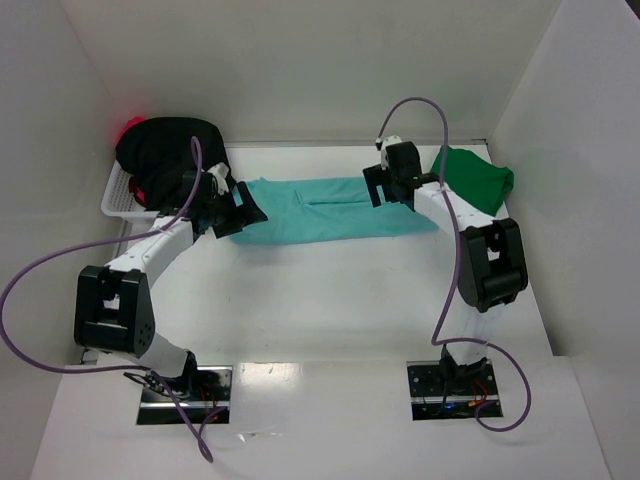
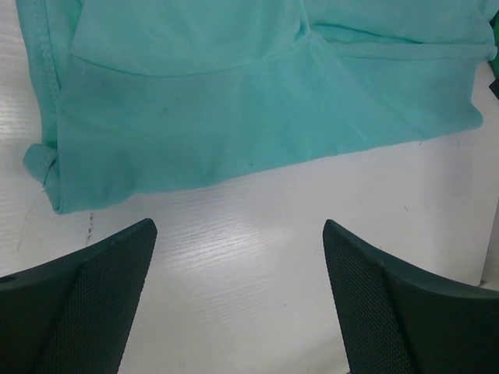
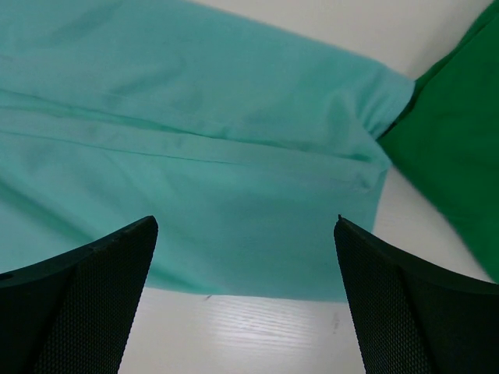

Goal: Fold and stack the t-shirts
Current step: Rotate the tshirt 90 degrees

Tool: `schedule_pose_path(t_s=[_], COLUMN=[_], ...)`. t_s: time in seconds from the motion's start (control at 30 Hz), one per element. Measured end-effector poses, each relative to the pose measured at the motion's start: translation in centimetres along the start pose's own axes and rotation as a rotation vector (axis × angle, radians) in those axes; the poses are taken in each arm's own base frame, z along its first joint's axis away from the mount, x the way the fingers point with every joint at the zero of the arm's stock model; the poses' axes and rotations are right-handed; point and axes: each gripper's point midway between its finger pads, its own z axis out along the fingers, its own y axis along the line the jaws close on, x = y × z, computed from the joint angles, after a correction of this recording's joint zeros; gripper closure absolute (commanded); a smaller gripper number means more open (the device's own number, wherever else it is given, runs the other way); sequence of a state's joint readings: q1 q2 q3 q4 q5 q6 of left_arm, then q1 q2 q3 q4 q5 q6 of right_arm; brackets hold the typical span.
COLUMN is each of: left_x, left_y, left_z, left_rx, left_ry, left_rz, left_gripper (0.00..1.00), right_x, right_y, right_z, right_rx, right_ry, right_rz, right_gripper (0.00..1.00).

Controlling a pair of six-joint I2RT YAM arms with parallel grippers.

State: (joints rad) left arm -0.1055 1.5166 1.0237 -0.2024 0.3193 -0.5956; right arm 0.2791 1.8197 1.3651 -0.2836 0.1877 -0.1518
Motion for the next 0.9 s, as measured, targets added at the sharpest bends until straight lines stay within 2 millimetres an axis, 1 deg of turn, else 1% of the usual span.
schedule_pose_path(t_s=[0.1, 0.2, 0.3, 0.37, 0.4, 0.5, 0.57, 0.7, 0.9], left_x=[-0.4, -0.8, -0.8, -1.1, -1.3, -2.0, -2.4, -2.9, -3.0], left_y=[-0.1, 0.0, 0.0, -0.1, -0.2, -0.5, -0.7, -0.9, -1.0], left_z=[0.5, 1.1, 1.3, 1.2, 1.1, 0.9, 0.8, 0.6, 0.5], left_rx=[0.0, -0.003, -0.008, -0.009, -0.01, -0.012, -0.013, -0.014, -0.018], left_ry=[0.003, 0.008, 0.014, 0.012, 0.009, -0.004, -0.013, -0.021, -0.021], left_rz=[-0.005, -0.008, -0.012, -0.011, -0.01, -0.006, -0.003, 0.001, 0.001], left_gripper=[0.03, 0.01, 0.0, 0.0, 0.0, 0.0, 0.0, 0.0, 0.0], right_x=[0.2, 0.9, 2.6, 4.7, 5.2, 3.8, 3.9, 3.5, 3.5], right_y=[-0.6, -0.8, -0.4, 0.2, 0.5, 0.9, 1.3, 2.2, 3.4], right_z=[0.5, 2.1, 4.4, 6.2, 6.7, 7.1, 7.6, 8.1, 8.1], right_rx=[0.022, 0.028, 0.005, -0.027, -0.038, -0.075, -0.098, -0.152, -0.201], right_ry=[0.009, 0.041, 0.096, 0.147, 0.158, 0.122, 0.125, 0.109, 0.091], right_rz=[-0.102, -0.208, -0.304, -0.365, -0.379, -0.418, -0.435, -0.454, -0.463], right_gripper=[0.0, 0.0, 0.0, 0.0, 0.0, 0.0, 0.0, 0.0, 0.0])
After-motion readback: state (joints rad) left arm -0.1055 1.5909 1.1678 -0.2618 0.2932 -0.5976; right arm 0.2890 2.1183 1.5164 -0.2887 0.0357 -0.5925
